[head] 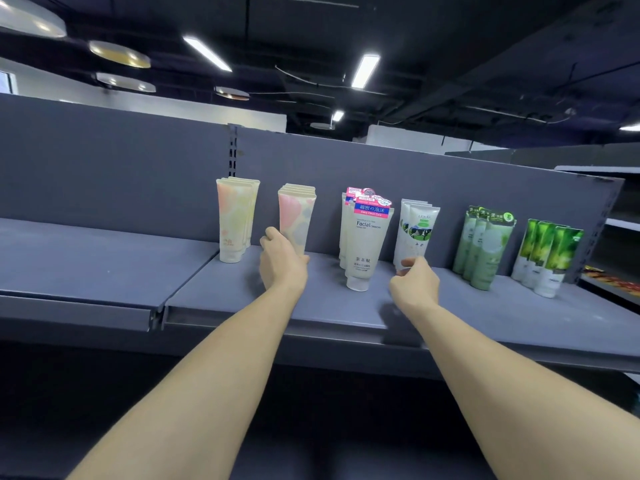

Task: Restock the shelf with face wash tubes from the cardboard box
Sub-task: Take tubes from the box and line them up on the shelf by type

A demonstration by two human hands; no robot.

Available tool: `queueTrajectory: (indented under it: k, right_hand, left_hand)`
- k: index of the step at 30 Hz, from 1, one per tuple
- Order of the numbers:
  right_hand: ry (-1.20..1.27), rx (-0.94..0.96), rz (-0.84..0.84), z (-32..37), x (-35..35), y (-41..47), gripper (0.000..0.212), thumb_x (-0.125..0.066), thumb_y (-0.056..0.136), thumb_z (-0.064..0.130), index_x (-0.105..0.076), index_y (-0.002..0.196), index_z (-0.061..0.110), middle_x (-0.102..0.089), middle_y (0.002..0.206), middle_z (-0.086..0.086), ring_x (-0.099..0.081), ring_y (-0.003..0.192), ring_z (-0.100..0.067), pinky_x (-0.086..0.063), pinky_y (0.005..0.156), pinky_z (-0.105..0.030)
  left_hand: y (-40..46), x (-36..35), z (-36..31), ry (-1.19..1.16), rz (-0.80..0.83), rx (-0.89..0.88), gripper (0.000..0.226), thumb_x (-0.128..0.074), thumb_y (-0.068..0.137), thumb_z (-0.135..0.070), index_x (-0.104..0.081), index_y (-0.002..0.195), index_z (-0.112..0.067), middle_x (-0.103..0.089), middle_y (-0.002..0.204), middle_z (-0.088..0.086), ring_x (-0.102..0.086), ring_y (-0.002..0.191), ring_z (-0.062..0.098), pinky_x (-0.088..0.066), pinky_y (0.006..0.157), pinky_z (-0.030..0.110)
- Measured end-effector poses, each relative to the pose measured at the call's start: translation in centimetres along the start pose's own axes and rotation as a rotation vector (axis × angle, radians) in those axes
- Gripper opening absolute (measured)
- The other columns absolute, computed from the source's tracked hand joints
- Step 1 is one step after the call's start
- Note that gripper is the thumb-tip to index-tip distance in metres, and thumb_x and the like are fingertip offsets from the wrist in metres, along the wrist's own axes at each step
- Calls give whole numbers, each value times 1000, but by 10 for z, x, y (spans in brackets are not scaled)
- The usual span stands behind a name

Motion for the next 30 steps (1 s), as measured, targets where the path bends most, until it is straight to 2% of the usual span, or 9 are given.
queueTrajectory:
  k: [3,9,13,16,19,21,24,26,30]
  right_hand:
    - [-15,-1,-13,-8,6,-3,42,-49,85,-1,-53,124,13,-60,116,-7,-53,94,-24,-56,84,-45]
    - [12,38,-11,-12,21,-18,35,-48,88,3,-58,121,11,-63,109,-5,-55,94,-21,-48,79,-31]
    - [26,57,15,-19,34,-32,29,-52,89,6,-62,116,10,-63,101,-2,-55,89,-18,-39,76,-24]
    - [44,83,31,-20,44,-46,27,-56,88,10,-63,115,11,-63,99,-1,-56,88,-16,-39,77,-23]
    - [71,111,66,-22,52,-61,30,-60,87,18,-62,117,14,-65,101,0,-60,89,-17,-44,75,-26]
    - [81,114,97,-28,61,-72,31,-63,87,24,-60,117,17,-64,102,2,-61,90,-17,-46,73,-28]
    - [79,120,140,-41,76,-89,35,-65,86,30,-58,119,20,-63,104,4,-61,92,-17,-46,72,-29]
    - [92,119,169,-54,87,-102,38,-66,86,33,-58,121,20,-62,105,5,-61,95,-17,-49,77,-30]
    - [128,90,243,-91,103,-131,48,-69,84,35,-55,128,19,-60,109,5,-59,100,-16,-48,84,-30]
  left_hand:
    - [2,-2,0,-3,16,0,58,-80,80,-23,-39,118,-5,-53,122,15,-61,107,36,-47,75,41]
    - [2,-2,4,6,84,20,72,-83,75,-34,-40,122,-1,-51,125,16,-59,110,34,-45,74,37]
    - [-16,16,9,103,16,37,70,-81,76,-38,-41,123,-3,-51,124,13,-58,111,31,-40,67,36]
    - [-38,26,1,203,-10,-19,57,-75,83,-37,-46,121,-5,-52,123,12,-55,112,30,-41,71,36]
    - [-71,34,-12,318,-51,-87,29,-64,92,-26,-56,114,-9,-54,120,10,-55,110,29,-43,82,37]
    - [-98,38,-21,361,-74,-101,16,-57,94,-16,-60,109,-11,-57,114,9,-56,106,28,-43,80,36]
    - [-141,40,-31,390,-69,-106,12,-54,93,-14,-62,101,-12,-61,104,7,-60,96,26,-41,68,33]
    - [-171,39,-37,392,-52,-110,12,-53,93,-19,-62,97,-13,-64,100,4,-61,89,25,-43,66,32]
    - [-235,18,-36,421,121,-62,20,-56,92,-32,-62,101,-15,-63,95,0,-55,79,20,-42,65,29]
Point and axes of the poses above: each hand's wrist, its own y-axis towards the middle knuckle, its own x-axis out of the back of the hand, z = x × y, the point moved 10 cm from there along y, towards the middle knuckle
